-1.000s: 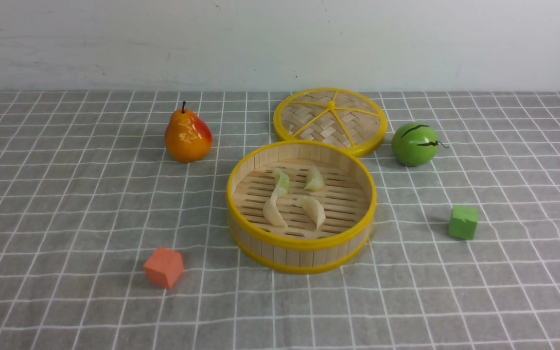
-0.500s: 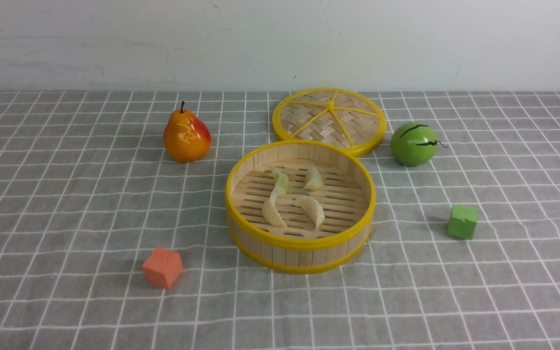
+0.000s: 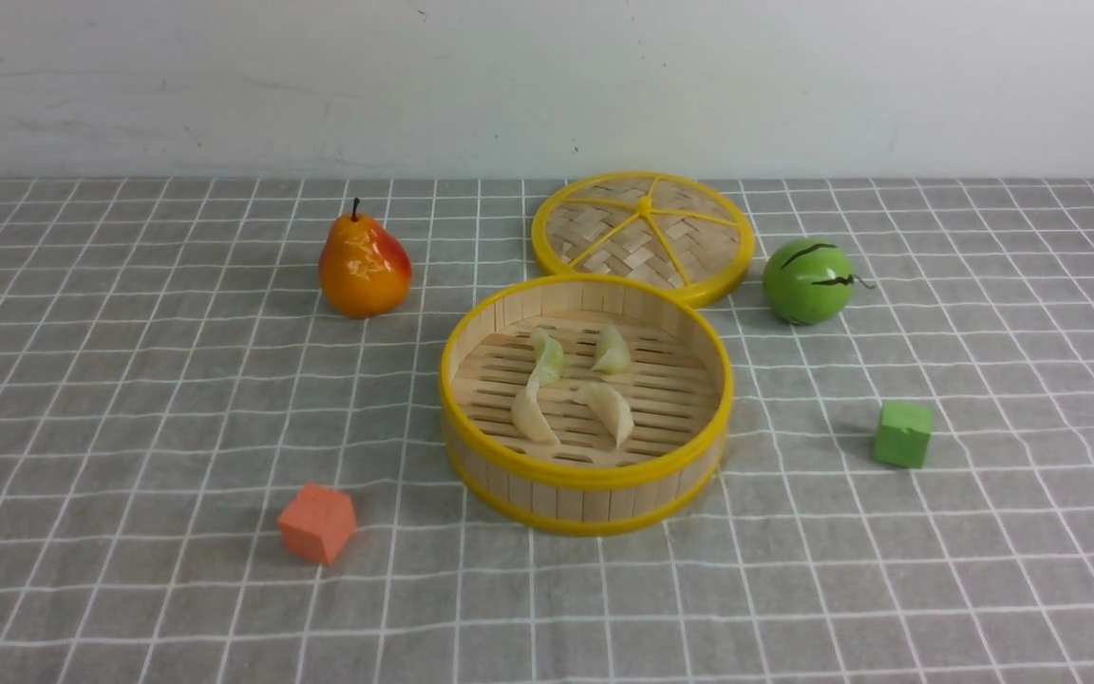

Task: Put the dumplings into the steamer on the table with the grey tablecloth.

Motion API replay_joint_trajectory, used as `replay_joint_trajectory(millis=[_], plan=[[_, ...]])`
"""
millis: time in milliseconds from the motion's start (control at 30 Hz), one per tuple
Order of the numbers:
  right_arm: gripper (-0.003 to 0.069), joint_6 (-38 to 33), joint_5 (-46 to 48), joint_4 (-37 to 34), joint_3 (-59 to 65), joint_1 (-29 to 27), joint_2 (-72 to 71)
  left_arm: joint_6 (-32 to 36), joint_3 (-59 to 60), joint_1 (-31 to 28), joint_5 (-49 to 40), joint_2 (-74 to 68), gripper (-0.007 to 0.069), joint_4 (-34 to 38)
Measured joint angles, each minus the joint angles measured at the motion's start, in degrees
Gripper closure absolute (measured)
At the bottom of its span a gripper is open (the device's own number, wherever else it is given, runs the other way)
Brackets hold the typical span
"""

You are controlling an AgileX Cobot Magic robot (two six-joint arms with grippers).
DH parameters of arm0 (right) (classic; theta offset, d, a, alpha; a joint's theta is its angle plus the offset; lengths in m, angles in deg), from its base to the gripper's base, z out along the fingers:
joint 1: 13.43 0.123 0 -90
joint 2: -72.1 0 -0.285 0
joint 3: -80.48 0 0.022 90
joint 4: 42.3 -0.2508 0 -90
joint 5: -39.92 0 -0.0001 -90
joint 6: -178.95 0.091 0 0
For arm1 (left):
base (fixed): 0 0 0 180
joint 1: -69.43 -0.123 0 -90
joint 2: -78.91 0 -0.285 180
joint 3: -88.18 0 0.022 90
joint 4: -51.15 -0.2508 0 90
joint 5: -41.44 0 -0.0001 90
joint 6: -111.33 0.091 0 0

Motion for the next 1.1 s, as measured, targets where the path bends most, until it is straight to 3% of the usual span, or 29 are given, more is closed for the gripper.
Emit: replay_joint_trajectory(millis=[1100], plan=[[0.0579, 0.0, 0.0, 0.0, 0.0, 0.0, 0.0, -2.3, 0.0, 0.0, 0.0, 0.0, 0.0638, 1.5]])
